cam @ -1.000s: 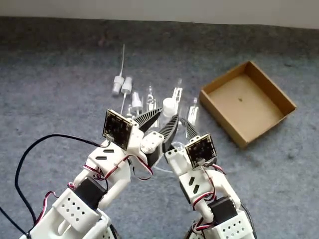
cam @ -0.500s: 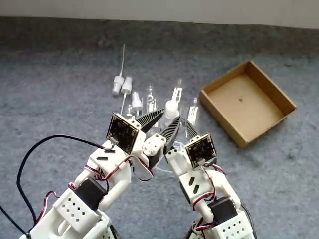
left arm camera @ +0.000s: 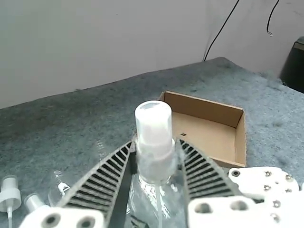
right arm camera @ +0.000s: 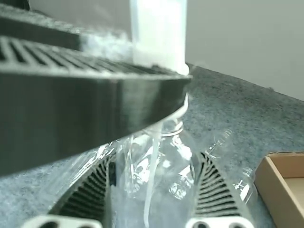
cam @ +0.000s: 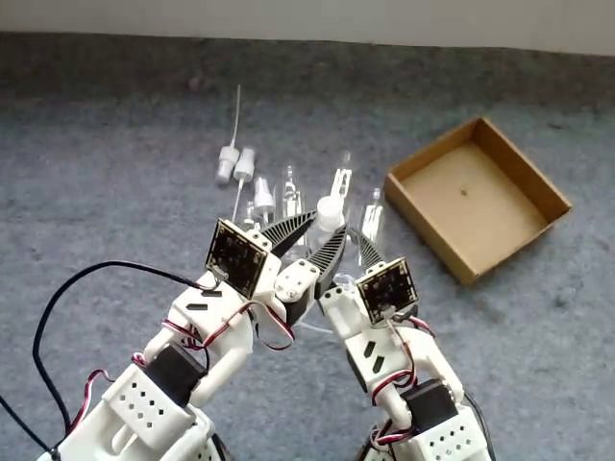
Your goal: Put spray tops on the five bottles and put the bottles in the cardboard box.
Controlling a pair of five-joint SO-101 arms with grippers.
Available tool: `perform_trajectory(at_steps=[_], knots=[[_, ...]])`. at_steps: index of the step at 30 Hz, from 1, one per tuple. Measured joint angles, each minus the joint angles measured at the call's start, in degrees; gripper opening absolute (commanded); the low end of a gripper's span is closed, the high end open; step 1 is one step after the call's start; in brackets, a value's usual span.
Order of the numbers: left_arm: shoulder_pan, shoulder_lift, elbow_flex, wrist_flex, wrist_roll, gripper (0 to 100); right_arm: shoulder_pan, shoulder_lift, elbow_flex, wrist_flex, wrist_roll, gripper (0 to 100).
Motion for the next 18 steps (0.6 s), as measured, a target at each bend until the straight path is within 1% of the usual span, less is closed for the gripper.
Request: perform_trajectory(at_steps=[3,9,15,18], knots=[[0.4,0.0,0.0,0.7,-0.1,1,0.0,0.1,0.0,0.0,0.0,6.7],[1.0,-0.1,-0.5,5.1,-7.6,1,0.0,0.1,0.0,0.1,0.0,6.7],[1.0,-0.1,-0.4,5.5,-8.0,1,0.2,0.1,0.1,0.1,0.0,6.7],[1.0,0.2,-2.7,6.5,-8.0,1,0.2,0.0,0.1,0.1,0.0,6.7]])
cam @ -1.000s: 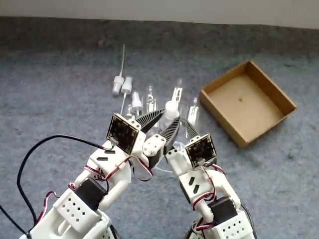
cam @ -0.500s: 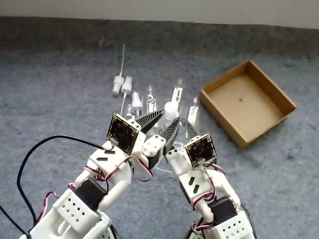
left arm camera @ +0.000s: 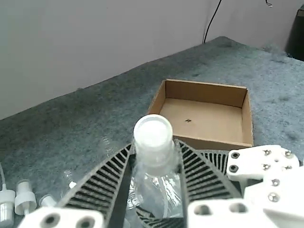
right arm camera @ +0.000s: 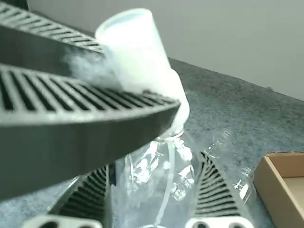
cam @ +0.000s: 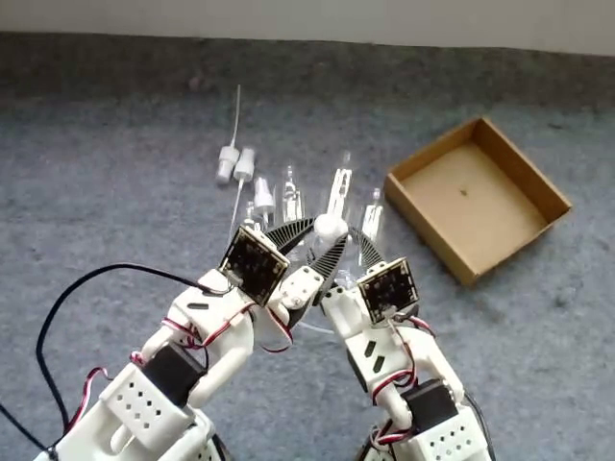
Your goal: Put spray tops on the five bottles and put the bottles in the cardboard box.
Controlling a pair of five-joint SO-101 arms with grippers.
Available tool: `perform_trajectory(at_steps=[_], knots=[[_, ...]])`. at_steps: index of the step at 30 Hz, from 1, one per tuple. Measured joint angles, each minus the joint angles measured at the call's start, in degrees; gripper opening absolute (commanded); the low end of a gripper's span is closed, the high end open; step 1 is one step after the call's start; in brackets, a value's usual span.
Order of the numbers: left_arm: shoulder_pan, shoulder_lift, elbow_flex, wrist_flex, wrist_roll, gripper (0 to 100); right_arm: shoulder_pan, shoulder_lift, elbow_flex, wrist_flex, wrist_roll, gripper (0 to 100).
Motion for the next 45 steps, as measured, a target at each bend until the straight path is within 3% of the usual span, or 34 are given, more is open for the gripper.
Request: perform_trajectory(at_steps=[6,14,24,29,37,45], knots=[[0.1,0.8,-3.3,1.9,0.1,1,0.1,0.0,0.0,1.2,-0.1,6.7],[0.1,0.8,-9.3,11.4,0.1,1,-0.3,-0.1,0.0,1.3,0.0,6.7],[0.1,2.1,-9.5,12.0,0.1,1,-0.2,0.0,0.0,1.4,0.3,6.7],[0.1,8.5,-10.8,11.8,1.5,1,0.1,0.1,0.0,1.5,4.6,6.7],[0.0,9.7,-12.0,12.3,2.1,19,0.2,0.0,0.0,1.4,8.4,6.7],[0.0,10.6,-11.9,16.1,2.5,23,0.2,-0.1,0.0,1.4,8.6,6.7]])
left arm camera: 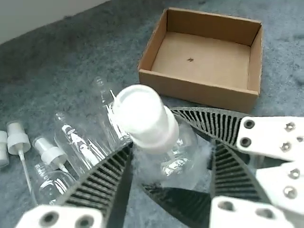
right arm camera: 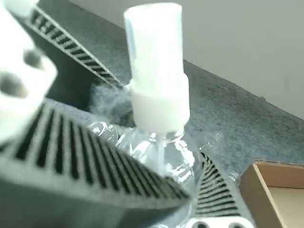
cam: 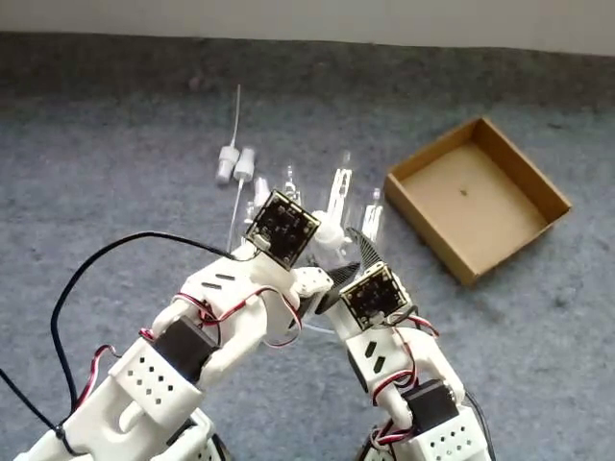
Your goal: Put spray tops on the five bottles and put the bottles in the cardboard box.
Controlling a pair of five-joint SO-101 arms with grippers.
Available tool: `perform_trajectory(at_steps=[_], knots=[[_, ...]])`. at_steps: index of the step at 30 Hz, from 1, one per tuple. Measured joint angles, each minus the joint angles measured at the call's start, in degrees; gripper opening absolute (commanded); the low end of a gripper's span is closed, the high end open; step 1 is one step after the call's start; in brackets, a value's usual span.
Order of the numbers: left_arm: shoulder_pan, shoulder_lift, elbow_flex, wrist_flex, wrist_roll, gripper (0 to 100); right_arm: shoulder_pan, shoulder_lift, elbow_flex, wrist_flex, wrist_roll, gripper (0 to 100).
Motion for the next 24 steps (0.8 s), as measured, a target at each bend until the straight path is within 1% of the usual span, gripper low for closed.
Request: perform_trajectory(at_steps=[4,8,10,14,18,20,23,24], knots=[[0.0,-0.2,0.0,0.0,-0.1,23,-0.1,0.0,0.0,0.0,0.1,6.7],[0.0,-4.7,0.0,0.9,-0.2,23,0.0,0.0,0.0,0.0,0.0,6.7],[0.1,-8.0,0.0,3.6,-0.2,23,-0.1,0.0,0.0,0.0,0.0,6.7],[0.1,-14.6,0.0,10.2,-0.2,23,0.0,0.0,0.0,0.0,-3.2,6.7],[0.2,-20.1,0.0,15.7,-0.2,23,3.3,0.0,0.0,0.0,-4.2,6.7],[-0.2,-22.5,0.0,18.2,-0.2,18,4.7,0.0,0.0,0.0,-4.2,6.7],[-3.8,-25.5,0.0,21.0,-0.2,3,6.5,0.0,0.0,0.0,-4.2,6.7],[-5.3,-26.4,0.0,21.9,-0.2,0,7.1,0.0,0.0,0.0,-4.2,6.7]])
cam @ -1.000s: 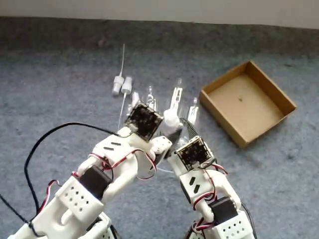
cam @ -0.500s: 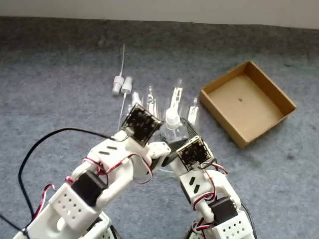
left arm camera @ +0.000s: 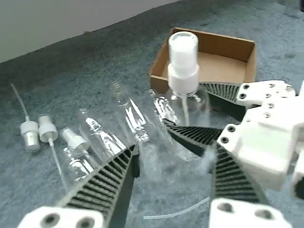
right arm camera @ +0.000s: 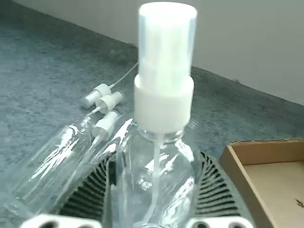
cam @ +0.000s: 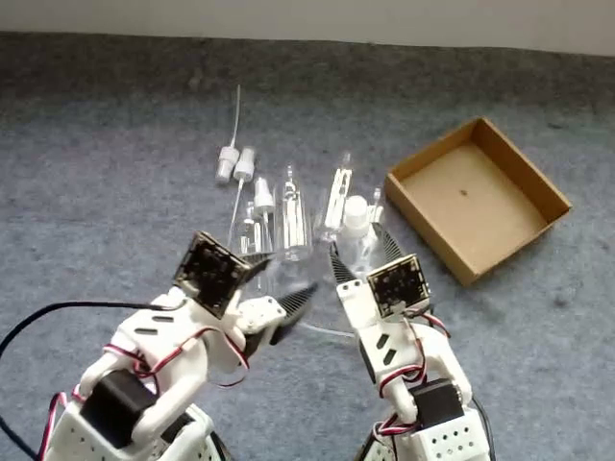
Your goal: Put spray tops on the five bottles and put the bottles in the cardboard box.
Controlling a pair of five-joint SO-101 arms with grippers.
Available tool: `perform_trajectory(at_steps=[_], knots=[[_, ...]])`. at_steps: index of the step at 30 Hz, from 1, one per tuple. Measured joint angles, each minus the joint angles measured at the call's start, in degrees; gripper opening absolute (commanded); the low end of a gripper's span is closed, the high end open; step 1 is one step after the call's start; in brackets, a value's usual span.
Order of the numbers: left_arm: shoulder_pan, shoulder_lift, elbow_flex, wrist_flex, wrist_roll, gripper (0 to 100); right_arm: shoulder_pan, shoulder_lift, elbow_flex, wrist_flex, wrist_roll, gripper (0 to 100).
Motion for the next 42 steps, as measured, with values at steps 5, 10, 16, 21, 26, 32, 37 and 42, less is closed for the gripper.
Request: perform_trajectory(at_steps=[5,10,16,21,26,32,37,42], knots=[[-6.3,-4.4,0.0,4.0,0.0,4,3.9,-0.7,-0.4,2.9,-0.2,6.7],[-9.4,-10.0,0.0,7.6,0.0,1,7.4,0.0,-8.0,10.1,-0.2,6.7],[-16.7,-17.7,2.4,11.4,0.0,1,9.4,0.0,-18.8,14.3,-0.2,6.7],[-22.1,-18.5,7.7,11.7,0.0,1,9.2,2.4,-27.8,18.7,-0.2,6.7],[-25.1,-18.5,12.2,11.7,0.0,1,11.2,13.6,-33.9,16.5,-0.1,6.7],[-30.1,-18.5,16.4,11.7,0.0,1,19.0,30.6,-34.3,2.8,-0.2,6.7],[-32.4,-18.5,19.3,11.7,0.0,1,22.1,44.2,-34.3,-8.9,-0.2,6.7],[-32.5,-18.5,21.5,11.7,0.0,1,24.7,56.8,-34.3,-21.1,-0.2,6.7]])
